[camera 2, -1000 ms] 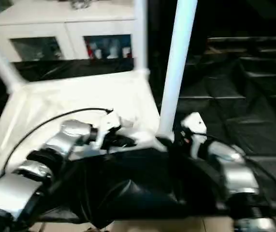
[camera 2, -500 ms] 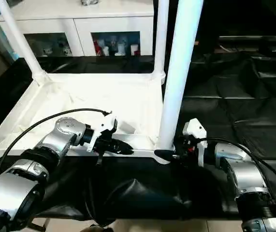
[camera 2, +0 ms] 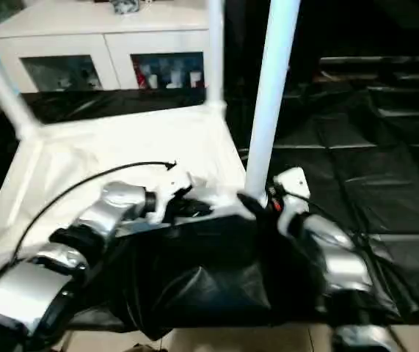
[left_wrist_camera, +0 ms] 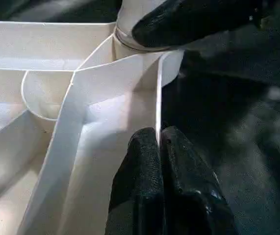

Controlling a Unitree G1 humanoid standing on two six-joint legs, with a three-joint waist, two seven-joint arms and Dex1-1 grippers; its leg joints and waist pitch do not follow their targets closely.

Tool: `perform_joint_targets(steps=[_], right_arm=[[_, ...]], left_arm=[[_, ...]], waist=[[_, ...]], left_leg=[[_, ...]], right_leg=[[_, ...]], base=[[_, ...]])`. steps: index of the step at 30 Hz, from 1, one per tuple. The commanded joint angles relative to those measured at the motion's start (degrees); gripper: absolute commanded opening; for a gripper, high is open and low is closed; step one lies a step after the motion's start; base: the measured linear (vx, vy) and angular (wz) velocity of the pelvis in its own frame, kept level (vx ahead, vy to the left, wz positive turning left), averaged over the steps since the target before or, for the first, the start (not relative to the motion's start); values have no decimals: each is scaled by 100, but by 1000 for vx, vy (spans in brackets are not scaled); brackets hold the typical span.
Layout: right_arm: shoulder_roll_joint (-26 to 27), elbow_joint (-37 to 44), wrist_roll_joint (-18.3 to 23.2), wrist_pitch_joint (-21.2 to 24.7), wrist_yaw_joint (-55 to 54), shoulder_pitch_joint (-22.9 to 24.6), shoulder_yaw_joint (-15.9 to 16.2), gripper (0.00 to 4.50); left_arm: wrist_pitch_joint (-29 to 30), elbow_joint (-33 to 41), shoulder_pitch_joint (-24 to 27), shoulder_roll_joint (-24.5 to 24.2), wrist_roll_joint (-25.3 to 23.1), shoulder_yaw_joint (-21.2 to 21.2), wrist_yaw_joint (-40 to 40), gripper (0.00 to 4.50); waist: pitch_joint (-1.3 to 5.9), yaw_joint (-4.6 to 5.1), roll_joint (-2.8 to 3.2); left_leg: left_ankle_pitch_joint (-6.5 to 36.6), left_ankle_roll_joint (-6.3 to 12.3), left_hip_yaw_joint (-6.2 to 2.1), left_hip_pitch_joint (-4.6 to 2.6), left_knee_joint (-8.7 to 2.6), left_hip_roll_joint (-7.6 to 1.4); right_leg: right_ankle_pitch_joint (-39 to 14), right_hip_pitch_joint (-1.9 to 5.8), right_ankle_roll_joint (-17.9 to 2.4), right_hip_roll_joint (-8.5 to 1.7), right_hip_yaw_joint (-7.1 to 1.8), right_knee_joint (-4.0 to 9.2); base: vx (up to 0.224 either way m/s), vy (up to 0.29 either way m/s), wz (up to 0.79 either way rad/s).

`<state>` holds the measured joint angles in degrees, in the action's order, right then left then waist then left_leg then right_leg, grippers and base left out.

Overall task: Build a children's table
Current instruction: Rotate leg to tighten

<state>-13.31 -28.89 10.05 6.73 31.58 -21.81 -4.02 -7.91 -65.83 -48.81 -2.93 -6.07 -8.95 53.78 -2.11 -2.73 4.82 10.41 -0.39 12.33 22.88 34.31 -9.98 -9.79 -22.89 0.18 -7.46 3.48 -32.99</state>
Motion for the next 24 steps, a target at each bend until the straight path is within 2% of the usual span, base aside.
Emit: perform_joint_targets(steps=[1,4,6,7,9,12,13,17,18,20,21,22,23,24], right_arm=[[433,-545,-262,268,-517,24,322,261],[703,-731,-429,89,-659,-172,505,261],[660,-601,-253,31,-282,-174,512,261],[645,-575,-218,38,-226,-174,492,296],[581,-515,-158,23,-48,-174,465,331],[318,-341,-45,26,495,-142,492,352],[261,-312,-26,23,609,-136,510,365],[-457,-83,-2,-66,1851,18,817,373],[-635,-6,79,-71,2204,62,817,373],[-754,57,136,-90,2427,89,804,373],[-947,152,234,-81,2805,120,771,373],[-948,152,235,-81,2806,120,771,373],[-1115,225,315,-54,3153,136,743,373],[-1176,248,340,-51,3278,140,737,373]], left_arm=[[22,50,-264,405,126,102,-559,0],[-55,63,-255,567,104,72,-639,0],[-150,109,-215,515,113,42,-377,0],[-171,118,-207,497,116,41,-330,0],[-226,125,-191,441,126,37,-198,0],[-307,163,-145,308,186,29,183,0],[-308,176,-132,275,203,24,283,0],[-371,358,14,-66,266,-85,1273,0],[-326,403,36,-149,305,-87,1570,0],[-280,444,52,-209,343,-92,1799,0],[-208,500,68,-307,401,-98,2153,0],[-208,501,68,-307,401,-98,2154,0],[-137,535,75,-402,440,-108,2437,0],[-108,544,76,-438,449,-114,2537,0]], waist=[[299,47,-103],[292,97,-126],[293,104,-159],[300,90,-140],[304,90,-163],[311,65,-165],[319,37,-185],[336,-60,-197],[349,-80,-200],[357,-90,-192],[376,-131,-189],[378,-140,-193],[384,-173,-162],[382,-185,-176]], left_leg=[[2269,-99,-220,-188,-562,-275],[2413,-85,-227,-187,-569,-268],[2353,-5,-217,-180,-563,-269],[2273,51,-213,-180,-559,-274],[2127,115,-208,-153,-557,-275],[1937,239,-195,-141,-538,-284],[1836,306,-183,-140,-520,-289],[1388,523,-166,-108,-482,-317],[1236,618,-157,-104,-458,-324],[1103,702,-151,-97,-440,-323],[938,789,-142,-113,-412,-326],[900,822,-140,-111,-408,-328],[863,868,-133,-129,-393,-329],[839,886,-135,-121,-391,-328]], right_leg=[[-2224,127,-1000,-180,-104,466],[-2359,117,-916,-182,-107,496],[-2315,120,-881,-179,-117,507],[-2246,125,-895,-185,-126,499],[-2082,145,-934,-183,-126,481],[-1863,172,-1024,-187,-126,451],[-1773,177,-1073,-194,-127,435],[-1385,226,-1196,-203,-109,372],[-1109,230,-1286,-197,-111,328],[-881,222,-1381,-193,-108,298],[-616,222,-1499,-196,-107,263],[-542,226,-1528,-194,-107,253],[-414,210,-1585,-186,-106,234],[-371,222,-1595,-188,-105,229]], base=[[0,0,0],[0,0,0],[0,0,0],[0,0,0],[0,0,0],[0,0,0],[0,0,0],[0,0,0],[0,0,0],[0,0,0],[0,0,0],[0,0,0],[0,0,0],[0,0,0]])
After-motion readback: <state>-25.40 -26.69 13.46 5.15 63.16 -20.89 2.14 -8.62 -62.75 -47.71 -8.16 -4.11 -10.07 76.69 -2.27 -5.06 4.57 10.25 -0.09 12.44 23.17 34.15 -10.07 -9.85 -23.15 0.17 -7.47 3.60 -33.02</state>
